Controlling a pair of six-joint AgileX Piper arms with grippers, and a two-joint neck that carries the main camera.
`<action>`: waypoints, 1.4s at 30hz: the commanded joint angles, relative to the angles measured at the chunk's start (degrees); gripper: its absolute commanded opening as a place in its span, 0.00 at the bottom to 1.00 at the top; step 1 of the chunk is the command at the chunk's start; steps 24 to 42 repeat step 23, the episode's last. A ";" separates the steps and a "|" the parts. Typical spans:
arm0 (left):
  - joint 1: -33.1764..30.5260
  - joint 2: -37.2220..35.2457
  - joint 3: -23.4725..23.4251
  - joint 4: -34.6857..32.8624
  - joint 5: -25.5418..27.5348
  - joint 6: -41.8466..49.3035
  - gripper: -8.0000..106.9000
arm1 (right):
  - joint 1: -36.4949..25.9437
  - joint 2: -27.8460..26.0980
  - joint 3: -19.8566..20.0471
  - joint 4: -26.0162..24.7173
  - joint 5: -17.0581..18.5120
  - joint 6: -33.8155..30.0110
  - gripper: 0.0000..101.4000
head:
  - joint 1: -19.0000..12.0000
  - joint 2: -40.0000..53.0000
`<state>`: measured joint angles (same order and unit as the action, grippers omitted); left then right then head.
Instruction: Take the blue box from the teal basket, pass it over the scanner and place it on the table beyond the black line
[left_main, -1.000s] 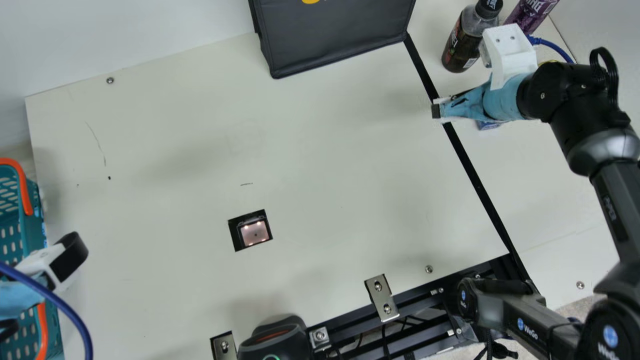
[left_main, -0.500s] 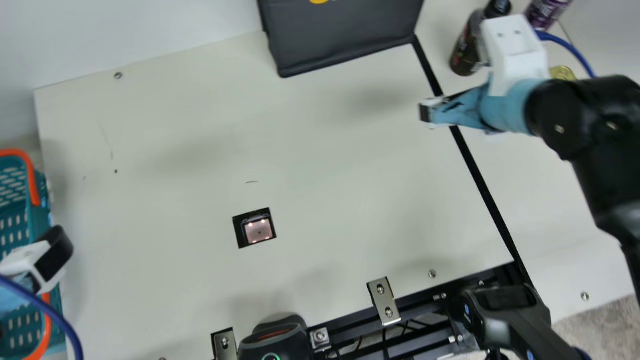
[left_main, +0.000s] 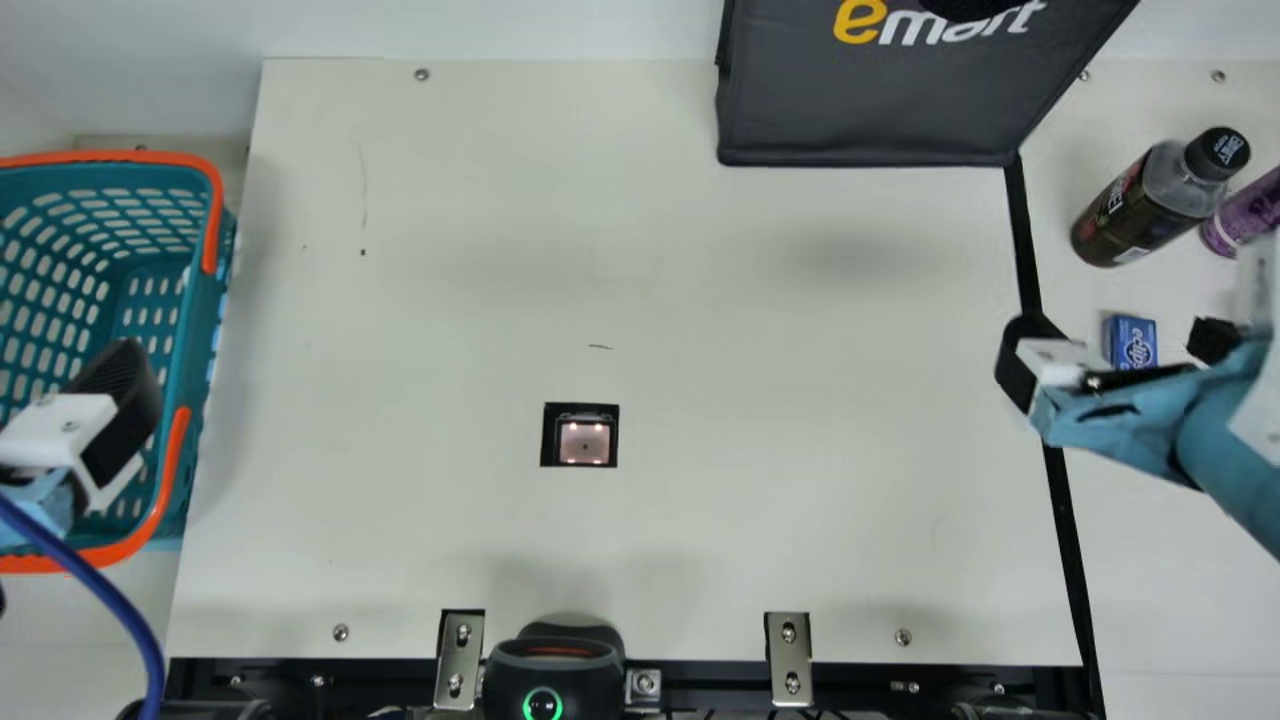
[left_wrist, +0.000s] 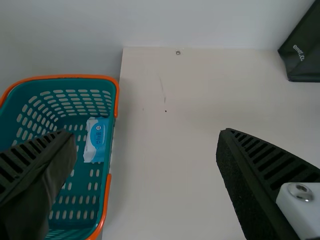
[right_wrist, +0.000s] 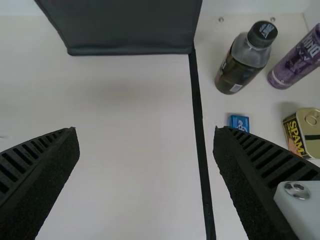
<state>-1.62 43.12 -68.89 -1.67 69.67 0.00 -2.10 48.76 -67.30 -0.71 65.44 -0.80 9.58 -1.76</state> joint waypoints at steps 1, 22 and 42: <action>0.00 0.00 0.00 0.00 0.00 0.00 0.85 | 1.02 -2.70 -0.92 -0.04 1.69 0.33 0.94 | -1.66 0.18; 0.00 0.00 0.00 0.00 0.00 0.00 0.85 | 2.92 -6.41 -2.58 -0.11 4.61 0.80 0.94 | -1.66 0.18; 0.00 0.00 0.00 0.00 0.00 0.00 0.85 | 2.92 -6.41 -2.58 -0.11 4.61 0.80 0.94 | -1.66 0.18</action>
